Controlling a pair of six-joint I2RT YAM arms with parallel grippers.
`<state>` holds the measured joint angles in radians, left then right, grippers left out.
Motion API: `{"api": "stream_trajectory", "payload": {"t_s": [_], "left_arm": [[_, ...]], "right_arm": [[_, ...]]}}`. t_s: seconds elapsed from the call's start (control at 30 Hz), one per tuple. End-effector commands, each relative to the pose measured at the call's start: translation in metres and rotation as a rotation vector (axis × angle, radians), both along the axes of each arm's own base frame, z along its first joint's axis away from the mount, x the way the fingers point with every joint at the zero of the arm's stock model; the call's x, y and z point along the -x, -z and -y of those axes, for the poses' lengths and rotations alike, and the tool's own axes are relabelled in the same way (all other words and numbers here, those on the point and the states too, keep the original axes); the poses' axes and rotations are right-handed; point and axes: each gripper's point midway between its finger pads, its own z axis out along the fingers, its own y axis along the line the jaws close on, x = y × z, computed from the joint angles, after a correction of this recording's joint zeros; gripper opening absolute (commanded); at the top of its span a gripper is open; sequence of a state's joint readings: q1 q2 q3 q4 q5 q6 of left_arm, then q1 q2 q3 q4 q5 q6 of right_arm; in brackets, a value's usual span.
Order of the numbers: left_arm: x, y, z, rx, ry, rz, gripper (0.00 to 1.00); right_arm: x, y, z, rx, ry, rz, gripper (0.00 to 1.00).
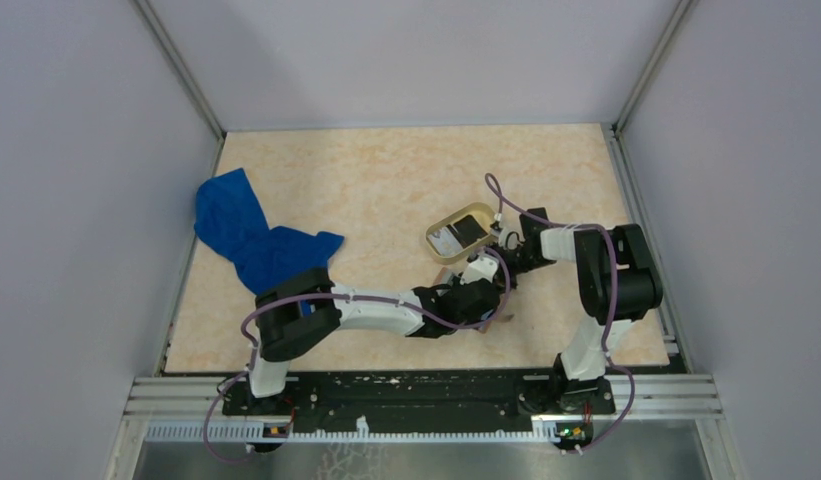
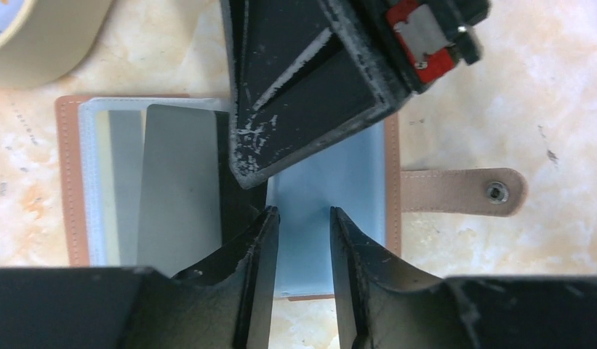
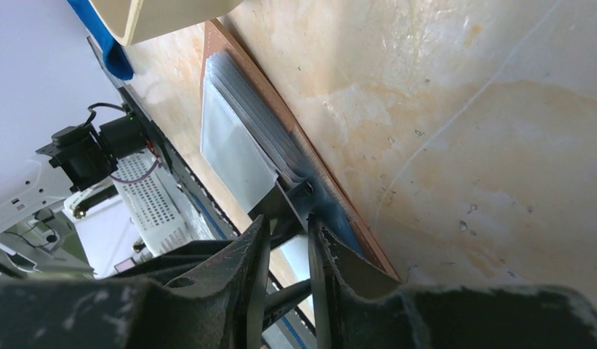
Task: Put the credit cards into the card holder
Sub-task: Insert the credit card into the card holder.
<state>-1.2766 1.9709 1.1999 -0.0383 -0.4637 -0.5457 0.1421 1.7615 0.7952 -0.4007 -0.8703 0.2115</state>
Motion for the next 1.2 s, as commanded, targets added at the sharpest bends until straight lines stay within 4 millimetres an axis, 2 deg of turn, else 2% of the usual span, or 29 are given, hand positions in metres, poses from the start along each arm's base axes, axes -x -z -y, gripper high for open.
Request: {"api": "stream_trajectory", "payload": {"t_s": [0.0,0.2,0.47,0.53,0.63,0.73,0.87,0.97,1.03,1.17], "left_arm": [[-0.014,0.007,-0.018,-0.09,-0.072,0.054,0.41],[-0.018,0.005,-0.022,-0.101,-0.094,0.078,0.5],[-0.018,-0.002,-0.019,-0.079,-0.083,0.089,0.53],[-0.011,-0.012,-0.013,-0.031,-0.019,0.079,0.51],[0.005,-0.038,0.0,0.118,0.116,0.088,0.5],[0.018,-0.065,0.0,0.237,0.2,0.11,0.5],[0.023,-0.079,-0.013,0.27,0.215,0.122,0.52],[0.018,-0.071,-0.031,0.251,0.18,0.121,0.57],[0.01,-0.065,-0.046,0.249,0.142,0.101,0.59],[-0.014,-0.057,-0.08,0.333,0.049,0.018,0.61]], "right_arm": [[-0.013,0.014,0.008,0.089,-0.018,0.065,0.28],[-0.014,0.011,0.007,0.079,-0.024,0.069,0.34],[-0.024,-0.009,0.011,0.037,-0.024,0.125,0.44],[-0.028,-0.02,0.015,0.037,-0.024,0.171,0.44],[-0.031,-0.033,0.02,0.041,-0.031,0.244,0.45],[-0.034,-0.048,0.023,0.047,-0.072,0.326,0.45],[-0.036,-0.067,0.026,0.057,-0.131,0.446,0.44],[-0.038,-0.086,0.026,0.051,-0.178,0.562,0.43],[-0.036,-0.105,0.022,0.015,-0.219,0.666,0.42],[-0.021,-0.141,0.013,-0.068,-0.354,1.008,0.36]]}}
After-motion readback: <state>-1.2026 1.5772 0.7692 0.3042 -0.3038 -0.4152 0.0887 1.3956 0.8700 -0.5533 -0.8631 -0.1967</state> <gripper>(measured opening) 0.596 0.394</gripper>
